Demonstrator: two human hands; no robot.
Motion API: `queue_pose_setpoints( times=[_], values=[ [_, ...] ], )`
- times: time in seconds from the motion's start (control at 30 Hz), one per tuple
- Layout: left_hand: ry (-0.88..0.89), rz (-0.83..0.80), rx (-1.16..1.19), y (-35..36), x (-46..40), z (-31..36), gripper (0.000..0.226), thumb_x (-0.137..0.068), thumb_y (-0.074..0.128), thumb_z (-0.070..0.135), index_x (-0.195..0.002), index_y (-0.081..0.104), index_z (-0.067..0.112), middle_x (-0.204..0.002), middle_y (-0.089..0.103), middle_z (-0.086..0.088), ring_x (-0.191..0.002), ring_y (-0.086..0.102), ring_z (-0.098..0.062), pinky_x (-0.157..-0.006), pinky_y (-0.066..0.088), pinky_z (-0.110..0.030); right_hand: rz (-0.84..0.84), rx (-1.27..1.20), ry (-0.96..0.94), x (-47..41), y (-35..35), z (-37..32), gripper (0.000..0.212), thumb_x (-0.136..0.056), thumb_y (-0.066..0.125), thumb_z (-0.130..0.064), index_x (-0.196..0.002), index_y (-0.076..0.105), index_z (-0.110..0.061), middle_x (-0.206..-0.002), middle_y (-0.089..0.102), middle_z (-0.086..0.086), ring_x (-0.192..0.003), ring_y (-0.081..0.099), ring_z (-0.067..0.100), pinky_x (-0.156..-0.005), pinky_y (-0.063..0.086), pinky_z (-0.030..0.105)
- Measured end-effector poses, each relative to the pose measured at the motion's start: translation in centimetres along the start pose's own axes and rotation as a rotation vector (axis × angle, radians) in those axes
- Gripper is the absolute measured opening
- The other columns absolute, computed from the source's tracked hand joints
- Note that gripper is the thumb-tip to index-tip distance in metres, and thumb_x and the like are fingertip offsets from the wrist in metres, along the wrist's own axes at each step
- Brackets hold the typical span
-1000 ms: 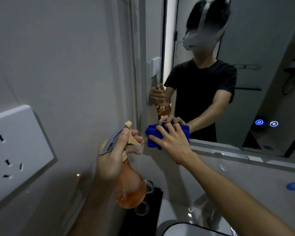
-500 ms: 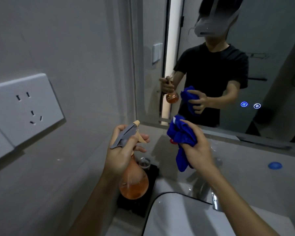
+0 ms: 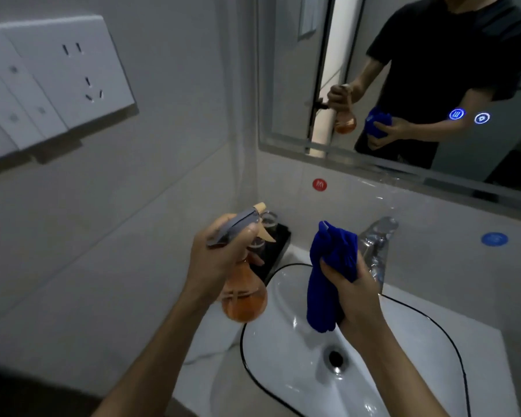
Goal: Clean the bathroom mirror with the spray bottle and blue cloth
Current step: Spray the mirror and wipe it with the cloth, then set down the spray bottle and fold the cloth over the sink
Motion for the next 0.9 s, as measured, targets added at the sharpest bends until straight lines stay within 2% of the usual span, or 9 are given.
queue_pose_setpoints(
  times=[0.1, 0.2, 0.33, 0.4, 0.53, 0.67, 0.77, 0.83, 0.9],
  values=[
    [-0.020, 0.011, -0.051, -1.3, 1.4, -1.3, 0.009, -0.083, 0.074, 0.010, -0.091, 0.076, 0.009, -0.073, 0.073, -0.006, -0.063, 0.069, -0.017, -0.059, 0.050, -0.024, 0.007, -0.047, 0.092, 1.8, -0.4, 2.0, 0.047, -0.084, 0.068, -0.003, -0.125, 0.060, -0.024, -0.107, 0.071, 0.007, -0.093, 0.065, 0.027, -0.080, 0.054, 0.042],
    [-0.044, -0.046, -0.146, -2.0, 2.4, -2.1, 0.013, -0.081, 0.075, 0.005, -0.089, 0.076, 0.015, -0.072, 0.073, 0.010, -0.066, 0.065, -0.003, -0.063, 0.047, -0.016, -0.016, -0.064, 0.157, 3.4, -0.5, 3.4, 0.051, -0.076, 0.071, -0.011, -0.123, 0.061, -0.027, -0.108, 0.070, 0.010, -0.091, 0.065, 0.026, -0.079, 0.054, 0.044],
    [-0.086, -0.111, -0.285, -3.1, 3.1, -3.1, 0.016, -0.082, 0.076, 0.009, -0.092, 0.077, 0.021, -0.080, 0.077, 0.011, -0.078, 0.071, -0.005, -0.069, 0.053, -0.017, -0.047, -0.087, 0.207, 4.2, -0.2, 4.7, 0.045, -0.084, 0.067, -0.005, -0.121, 0.062, -0.030, -0.109, 0.071, 0.006, -0.094, 0.065, 0.026, -0.082, 0.054, 0.044],
    [-0.099, -0.136, -0.336, -3.8, 3.5, -4.0, 0.024, -0.082, 0.074, 0.005, -0.088, 0.075, 0.028, -0.077, 0.075, 0.019, -0.074, 0.068, 0.005, -0.069, 0.051, -0.012, -0.056, -0.102, 0.231, 4.3, 0.2, 5.4, 0.045, -0.086, 0.066, -0.005, -0.123, 0.062, -0.031, -0.109, 0.071, 0.005, -0.095, 0.065, 0.026, -0.085, 0.053, 0.047],
    [-0.152, -0.115, -0.384, -5.8, 3.8, -7.5, 0.031, -0.081, 0.075, 0.004, -0.091, 0.073, 0.033, -0.079, 0.074, 0.025, -0.076, 0.067, 0.009, -0.073, 0.050, -0.012, -0.036, -0.095, 0.262, 5.0, 0.7, 6.9, 0.048, -0.086, 0.069, -0.008, -0.127, 0.061, -0.030, -0.114, 0.070, 0.010, -0.098, 0.064, 0.029, -0.091, 0.052, 0.053],
    [-0.218, -0.127, -0.456, -7.3, 2.6, -12.0, 0.025, -0.083, 0.073, 0.008, -0.097, 0.075, 0.028, -0.082, 0.074, 0.014, -0.074, 0.064, 0.003, -0.070, 0.048, -0.014, -0.014, -0.102, 0.293, 5.5, 1.0, 8.0, 0.046, -0.088, 0.068, -0.007, -0.128, 0.061, -0.030, -0.114, 0.070, 0.009, -0.097, 0.065, 0.026, -0.089, 0.052, 0.047],
    [-0.297, -0.215, -0.479, -7.6, 1.2, -14.7, 0.026, -0.085, 0.066, -0.001, -0.101, 0.073, 0.019, -0.083, 0.072, 0.007, -0.071, 0.059, -0.001, -0.069, 0.045, -0.015, -0.008, -0.076, 0.308, 5.8, 1.2, 8.6, 0.047, -0.087, 0.069, -0.009, -0.128, 0.061, -0.031, -0.113, 0.070, 0.009, -0.096, 0.066, 0.025, -0.089, 0.052, 0.046],
    [-0.342, -0.292, -0.481, -7.8, 0.0, -16.6, 0.033, -0.082, 0.061, -0.010, -0.098, 0.070, 0.018, -0.078, 0.070, 0.012, -0.072, 0.057, -0.009, -0.067, 0.045, -0.023, -0.015, -0.059, 0.310, 6.0, 1.2, 8.8, 0.048, -0.088, 0.069, -0.010, -0.130, 0.060, -0.031, -0.113, 0.070, 0.008, -0.096, 0.066, 0.024, -0.087, 0.053, 0.044],
    [-0.351, -0.308, -0.515, -8.0, -1.0, -18.1, 0.037, -0.071, 0.060, -0.006, -0.097, 0.071, 0.018, -0.085, 0.073, 0.006, -0.078, 0.062, -0.012, -0.071, 0.049, -0.030, -0.011, -0.055, 0.308, 6.0, 1.1, 8.8, 0.047, -0.089, 0.067, -0.009, -0.130, 0.060, -0.030, -0.113, 0.070, 0.008, -0.095, 0.065, 0.024, -0.086, 0.052, 0.043]
  ],
)
Point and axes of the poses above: each hand's wrist, its own x-axis away from the middle knuckle, its own y-axis out of the palm, z = x × y, the point moved 2 cm from there along -x, towards the middle knuckle
